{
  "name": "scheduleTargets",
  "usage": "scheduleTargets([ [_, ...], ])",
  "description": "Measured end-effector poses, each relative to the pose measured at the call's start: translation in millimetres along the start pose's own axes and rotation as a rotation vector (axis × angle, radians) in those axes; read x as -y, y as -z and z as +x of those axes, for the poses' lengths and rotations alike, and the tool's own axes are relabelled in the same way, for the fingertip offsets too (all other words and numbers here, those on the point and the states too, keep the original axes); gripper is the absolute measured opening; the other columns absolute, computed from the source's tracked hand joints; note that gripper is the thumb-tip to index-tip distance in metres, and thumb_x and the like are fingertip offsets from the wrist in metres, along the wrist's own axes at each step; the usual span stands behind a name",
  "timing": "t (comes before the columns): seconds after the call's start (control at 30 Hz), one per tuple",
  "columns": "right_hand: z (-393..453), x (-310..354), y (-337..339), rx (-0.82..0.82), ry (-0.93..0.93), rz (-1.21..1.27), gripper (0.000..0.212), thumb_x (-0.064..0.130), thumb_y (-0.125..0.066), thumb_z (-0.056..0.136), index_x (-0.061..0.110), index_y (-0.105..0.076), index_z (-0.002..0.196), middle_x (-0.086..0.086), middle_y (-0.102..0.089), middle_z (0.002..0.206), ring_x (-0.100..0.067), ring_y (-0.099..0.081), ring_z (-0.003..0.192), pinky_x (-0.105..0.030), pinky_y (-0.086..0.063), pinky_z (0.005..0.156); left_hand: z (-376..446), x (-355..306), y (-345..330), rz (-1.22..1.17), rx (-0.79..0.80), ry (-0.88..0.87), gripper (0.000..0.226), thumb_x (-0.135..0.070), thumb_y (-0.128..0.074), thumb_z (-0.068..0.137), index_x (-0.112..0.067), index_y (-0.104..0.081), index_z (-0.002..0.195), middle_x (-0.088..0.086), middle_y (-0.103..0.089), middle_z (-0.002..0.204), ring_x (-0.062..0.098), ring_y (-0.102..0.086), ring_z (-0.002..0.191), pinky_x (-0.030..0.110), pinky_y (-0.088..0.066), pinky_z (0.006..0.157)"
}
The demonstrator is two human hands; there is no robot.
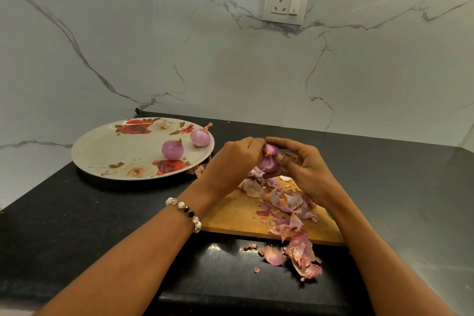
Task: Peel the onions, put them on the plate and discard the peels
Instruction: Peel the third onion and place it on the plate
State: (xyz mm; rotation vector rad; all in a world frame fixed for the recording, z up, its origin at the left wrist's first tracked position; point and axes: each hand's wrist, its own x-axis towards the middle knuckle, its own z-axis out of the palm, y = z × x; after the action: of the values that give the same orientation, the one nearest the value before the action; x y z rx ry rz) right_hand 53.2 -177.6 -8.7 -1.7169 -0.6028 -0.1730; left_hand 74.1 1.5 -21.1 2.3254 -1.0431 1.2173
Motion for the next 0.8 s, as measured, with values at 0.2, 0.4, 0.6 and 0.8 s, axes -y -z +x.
scheduleTargets([
  [0.2, 1.1, -3.3, 1.3, 0.017, -0.003, -0.005, 0.035, -0.005, -0.051, 0.097, 0.014, -0.058, 0.126, -0.007, -0.065, 0.121, -0.017, -0.069, 0.105, -0.029, -0.061, 0.073, 3.9, -6.2, -0.2, -0.225, -0.143, 0.276, 0.011, -0.007, -0.065, 0.087, 0.001, -0.068, 0.093, 0.01, -0.07, 0.078, 0.019, -0.067, 0.068, 0.006, -0.044, 0.061],
  [0.4, 2.4, -6.2, 3.4, 0.005, -0.001, 0.04, 0.038, -0.008, -0.05, 0.097, 0.014, -0.059, 0.128, -0.007, -0.066, 0.125, -0.024, -0.066, 0.114, -0.035, -0.06, 0.084, 5.0, 2.1, 10.3, -0.603, -0.186, 0.724, 0.011, -0.009, -0.057, 0.094, -0.005, -0.067, 0.098, 0.007, -0.071, 0.082, 0.01, -0.069, 0.063, 0.023, -0.058, 0.058],
  [0.6, 2.6, -6.0, 3.1, 0.008, -0.011, 0.011, 0.036, -0.005, -0.051, 0.097, 0.014, -0.059, 0.126, -0.008, -0.065, 0.123, -0.024, -0.067, 0.111, -0.033, -0.061, 0.08, 6.4, -1.8, 8.2, -0.635, -0.073, 0.664, 0.031, -0.023, -0.064, 0.089, -0.01, -0.067, 0.117, -0.004, -0.068, 0.1, 0.01, -0.067, 0.087, 0.023, -0.058, 0.071],
  [0.8, 2.3, -5.4, 4.6, 0.067, -0.014, -0.022, 0.036, -0.005, -0.051, 0.097, 0.018, -0.06, 0.124, -0.009, -0.064, 0.125, -0.023, -0.066, 0.113, -0.034, -0.061, 0.08, 4.6, 6.2, 12.1, -0.657, 0.079, 0.61, 0.029, -0.015, -0.065, 0.088, -0.007, -0.067, 0.116, 0.01, -0.071, 0.103, 0.014, -0.07, 0.08, 0.024, -0.059, 0.067],
])
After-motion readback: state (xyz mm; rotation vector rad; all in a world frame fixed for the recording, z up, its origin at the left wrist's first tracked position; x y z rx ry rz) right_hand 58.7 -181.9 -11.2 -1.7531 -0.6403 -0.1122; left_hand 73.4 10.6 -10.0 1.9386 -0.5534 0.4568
